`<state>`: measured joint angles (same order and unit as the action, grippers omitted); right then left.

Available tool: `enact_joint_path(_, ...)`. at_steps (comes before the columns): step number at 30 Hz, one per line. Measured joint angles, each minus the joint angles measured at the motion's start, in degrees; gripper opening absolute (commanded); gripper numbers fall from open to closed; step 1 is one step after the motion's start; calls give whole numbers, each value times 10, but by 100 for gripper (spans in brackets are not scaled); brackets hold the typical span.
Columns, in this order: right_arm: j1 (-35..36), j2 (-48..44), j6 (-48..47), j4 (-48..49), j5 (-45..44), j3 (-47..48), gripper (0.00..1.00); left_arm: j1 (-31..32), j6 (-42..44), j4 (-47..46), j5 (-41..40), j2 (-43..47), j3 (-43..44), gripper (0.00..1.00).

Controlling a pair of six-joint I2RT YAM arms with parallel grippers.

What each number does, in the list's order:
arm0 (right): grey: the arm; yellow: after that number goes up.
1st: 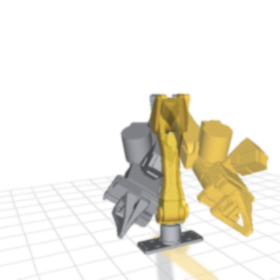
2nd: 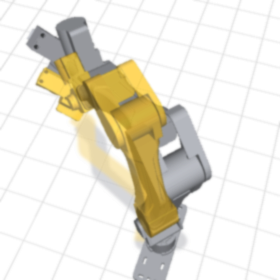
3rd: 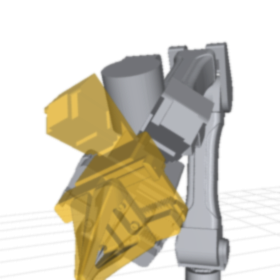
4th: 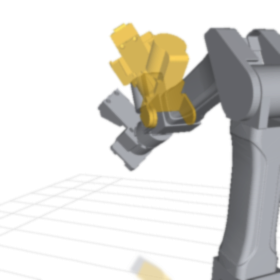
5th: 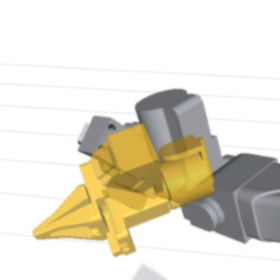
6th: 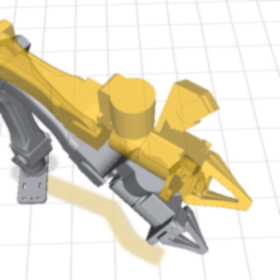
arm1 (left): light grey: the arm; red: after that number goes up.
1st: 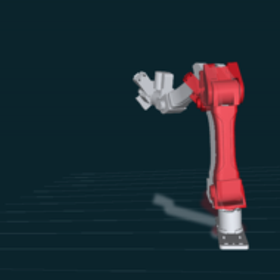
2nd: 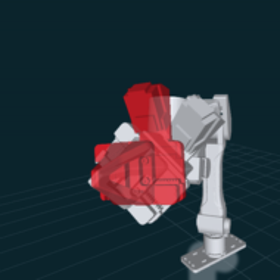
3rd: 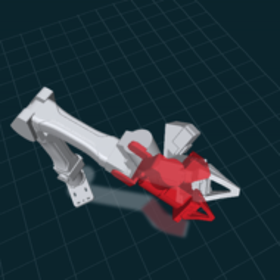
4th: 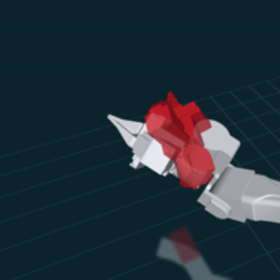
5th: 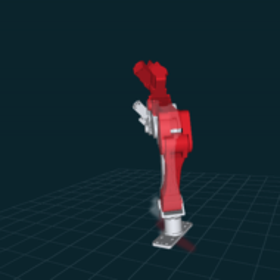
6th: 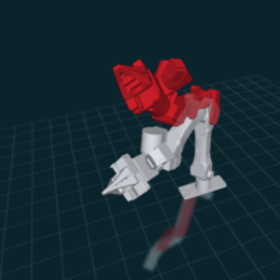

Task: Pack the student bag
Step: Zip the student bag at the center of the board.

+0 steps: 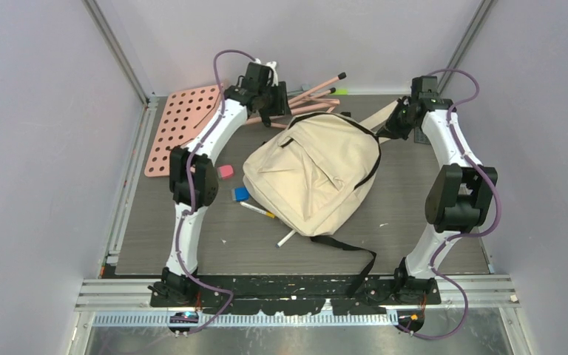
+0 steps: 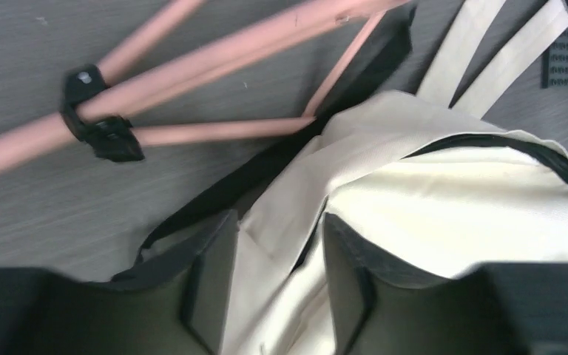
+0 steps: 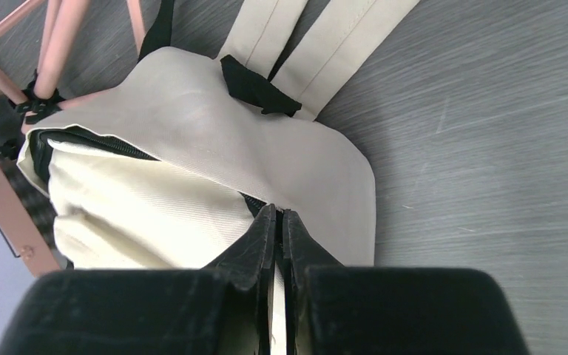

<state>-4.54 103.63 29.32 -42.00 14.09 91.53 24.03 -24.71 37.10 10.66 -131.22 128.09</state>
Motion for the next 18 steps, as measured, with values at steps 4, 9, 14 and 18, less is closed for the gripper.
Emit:
enact_joint_path(4, -11, 0, -15, -33, -7, 17, 1, -18, 27, -27, 22, 20, 0, 65)
enact_joint_path(9, -15, 0, -27, -44, -5, 18, 1, -20, 63, -85, 111, 24, 10, 67)
enact_joint_path(14, -15, 0, -35, -45, 2, 18, 1, 40, 115, -112, 150, 10, 31, 68)
enact_joint_path(18, -15, 0, -36, -45, 8, 18, 1, 93, 155, -135, 151, -9, 31, 72)
